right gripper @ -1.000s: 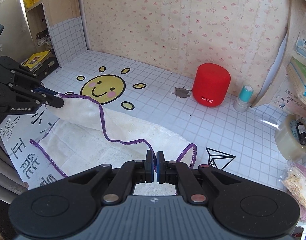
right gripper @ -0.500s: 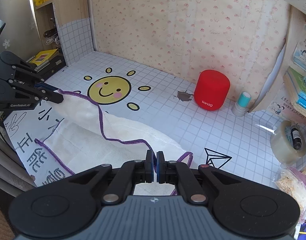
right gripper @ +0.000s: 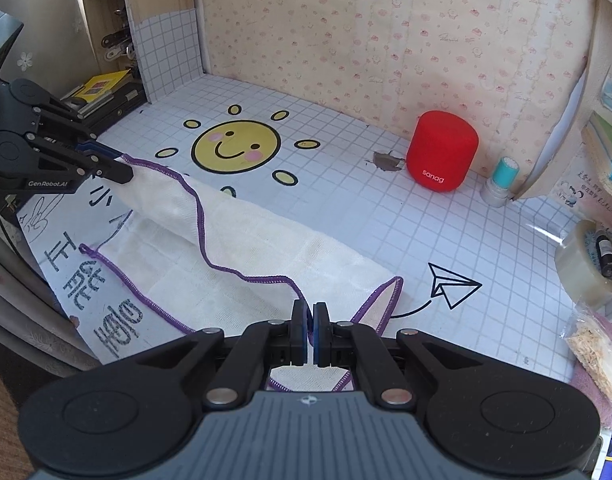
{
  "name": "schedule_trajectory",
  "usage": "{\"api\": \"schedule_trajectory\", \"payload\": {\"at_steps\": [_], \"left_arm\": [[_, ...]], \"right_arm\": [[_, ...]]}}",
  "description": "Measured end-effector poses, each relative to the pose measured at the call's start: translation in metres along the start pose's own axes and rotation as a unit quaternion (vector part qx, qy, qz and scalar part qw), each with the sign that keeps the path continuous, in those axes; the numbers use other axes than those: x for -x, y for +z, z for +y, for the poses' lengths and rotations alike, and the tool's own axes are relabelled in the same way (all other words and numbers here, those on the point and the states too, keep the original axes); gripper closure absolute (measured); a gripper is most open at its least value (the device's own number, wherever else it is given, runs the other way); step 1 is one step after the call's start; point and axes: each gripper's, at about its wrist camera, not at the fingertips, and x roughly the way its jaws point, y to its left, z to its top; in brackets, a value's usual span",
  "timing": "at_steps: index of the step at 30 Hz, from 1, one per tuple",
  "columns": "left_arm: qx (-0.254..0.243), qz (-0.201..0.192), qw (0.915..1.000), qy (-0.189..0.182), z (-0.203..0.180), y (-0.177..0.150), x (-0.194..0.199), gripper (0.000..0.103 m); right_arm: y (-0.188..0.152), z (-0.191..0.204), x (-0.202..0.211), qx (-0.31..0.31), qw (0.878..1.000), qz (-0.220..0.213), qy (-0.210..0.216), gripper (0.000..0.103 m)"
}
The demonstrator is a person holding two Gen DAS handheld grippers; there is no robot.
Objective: Fold towel
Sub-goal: 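Lift the towel edge with both grippers and fold it over the towel's other half, then lower the folded edge onto the towel and open both grippers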
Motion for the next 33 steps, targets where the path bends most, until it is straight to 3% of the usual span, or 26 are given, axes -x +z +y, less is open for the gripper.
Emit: {"api": "schedule_trajectory", "payload": {"at_steps": [9, 17, 20, 22, 26, 29, 33], "left_arm": [[-0.008, 0.019, 0.9998, -0.006, -0.012, -0.015, -0.003, 0.094], [-0.013, 0.032, 0.9994, -0.006, -0.017, -0.028, -0.003, 0.073], [-0.010, 0.038, 0.9992, -0.008, -0.017, -0.032, -0.002, 0.072], [-0.012, 0.041, 0.9990, -0.008, -0.018, -0.035, -0.002, 0.072], [-0.012, 0.048, 0.9987, -0.012, -0.020, -0.041, 0.000, 0.072], [-0.018, 0.047, 0.9986, -0.016, -0.025, -0.043, 0.005, 0.061], [-0.026, 0.044, 0.9984, -0.025, -0.029, -0.045, 0.011, 0.061]], "right_arm": [[-0.013, 0.002, -0.008, 0.001, 1.000, 0.020, 0.002, 0.101], [-0.022, 0.007, -0.012, 0.017, 0.999, 0.039, -0.003, 0.100], [-0.026, 0.008, -0.014, 0.021, 0.999, 0.050, -0.005, 0.095], [-0.028, 0.008, -0.015, 0.022, 0.998, 0.056, -0.004, 0.081], [-0.033, 0.006, -0.011, 0.022, 0.998, 0.063, -0.005, 0.080], [-0.033, 0.007, -0.008, 0.025, 0.998, 0.062, -0.005, 0.080], [-0.028, 0.012, -0.004, 0.029, 0.998, 0.055, 0.002, 0.080]]}}
